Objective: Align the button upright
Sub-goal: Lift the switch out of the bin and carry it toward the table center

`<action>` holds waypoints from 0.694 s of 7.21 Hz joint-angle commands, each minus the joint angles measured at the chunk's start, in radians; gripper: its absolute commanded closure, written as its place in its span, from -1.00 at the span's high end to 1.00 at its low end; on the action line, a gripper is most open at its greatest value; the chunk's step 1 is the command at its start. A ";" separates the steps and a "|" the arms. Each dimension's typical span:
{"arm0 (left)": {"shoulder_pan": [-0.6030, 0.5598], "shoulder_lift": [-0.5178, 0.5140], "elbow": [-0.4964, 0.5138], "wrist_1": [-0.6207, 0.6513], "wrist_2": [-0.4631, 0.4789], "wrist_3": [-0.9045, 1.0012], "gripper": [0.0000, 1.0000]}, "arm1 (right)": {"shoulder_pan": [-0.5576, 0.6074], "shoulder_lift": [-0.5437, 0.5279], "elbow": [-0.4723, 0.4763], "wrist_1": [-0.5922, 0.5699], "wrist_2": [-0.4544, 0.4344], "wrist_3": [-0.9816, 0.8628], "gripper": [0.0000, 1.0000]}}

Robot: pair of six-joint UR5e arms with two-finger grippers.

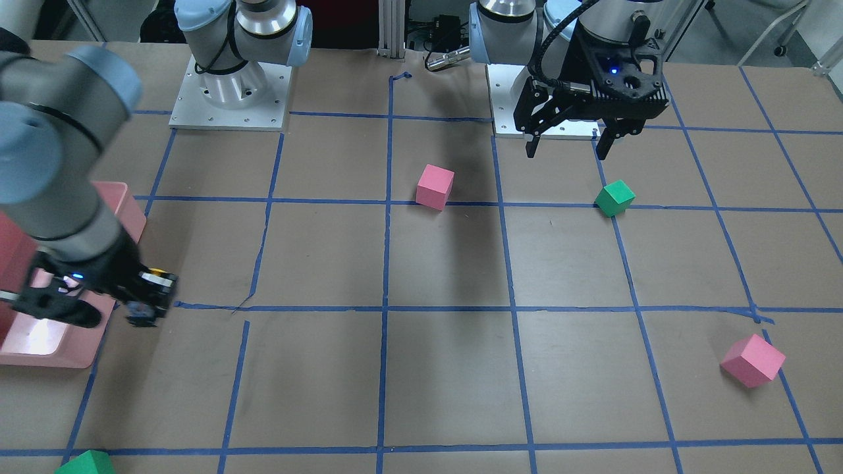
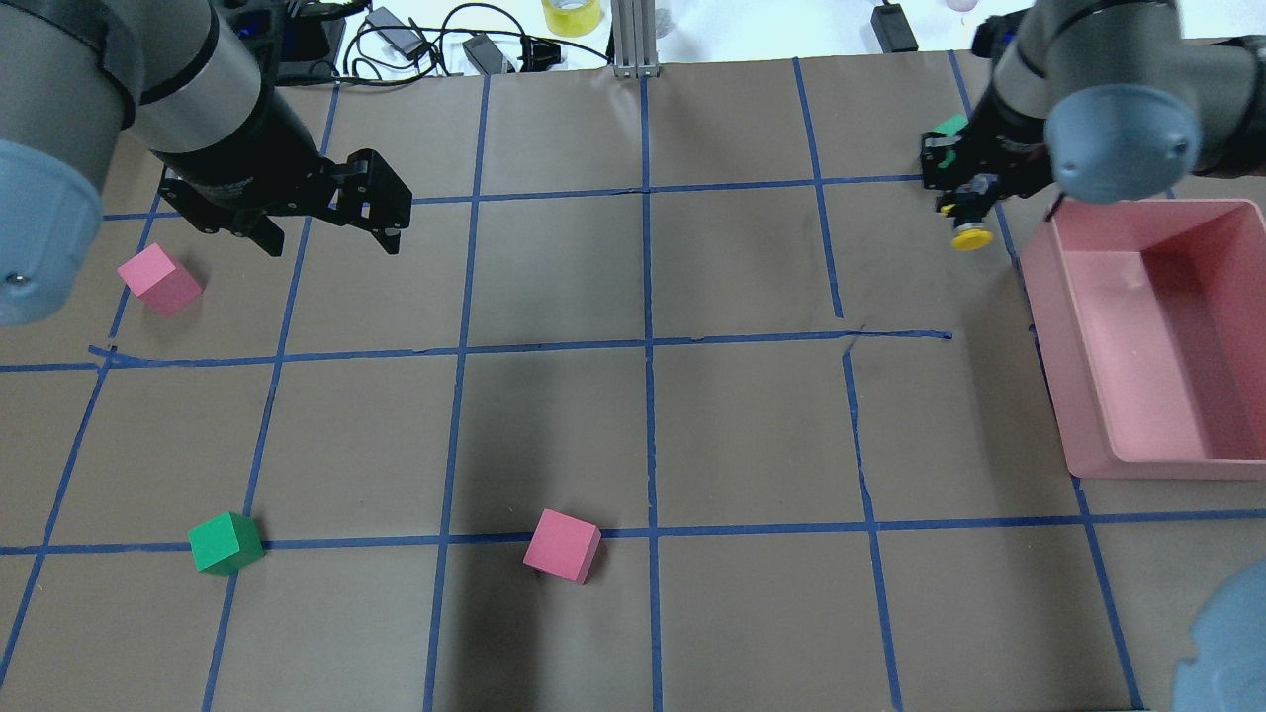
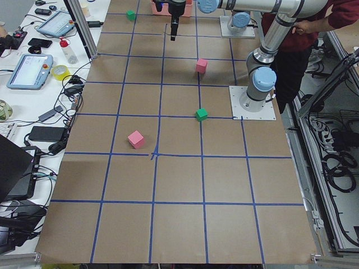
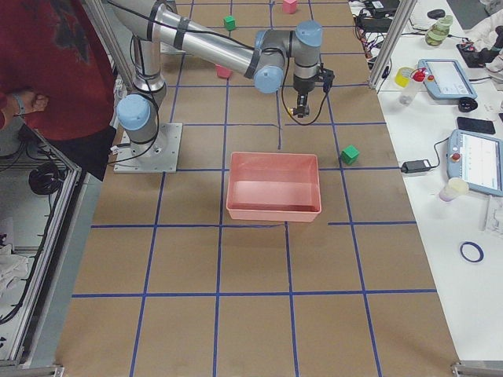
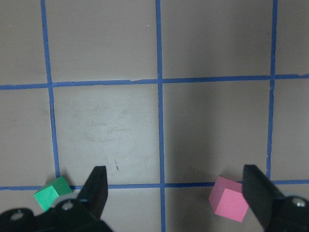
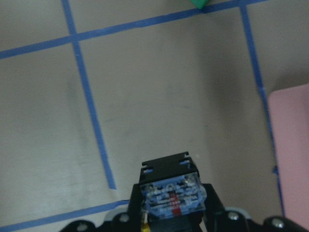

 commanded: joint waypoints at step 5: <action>0.000 0.000 0.000 0.000 0.000 0.001 1.00 | 0.324 0.317 -0.232 -0.110 0.118 0.269 -1.00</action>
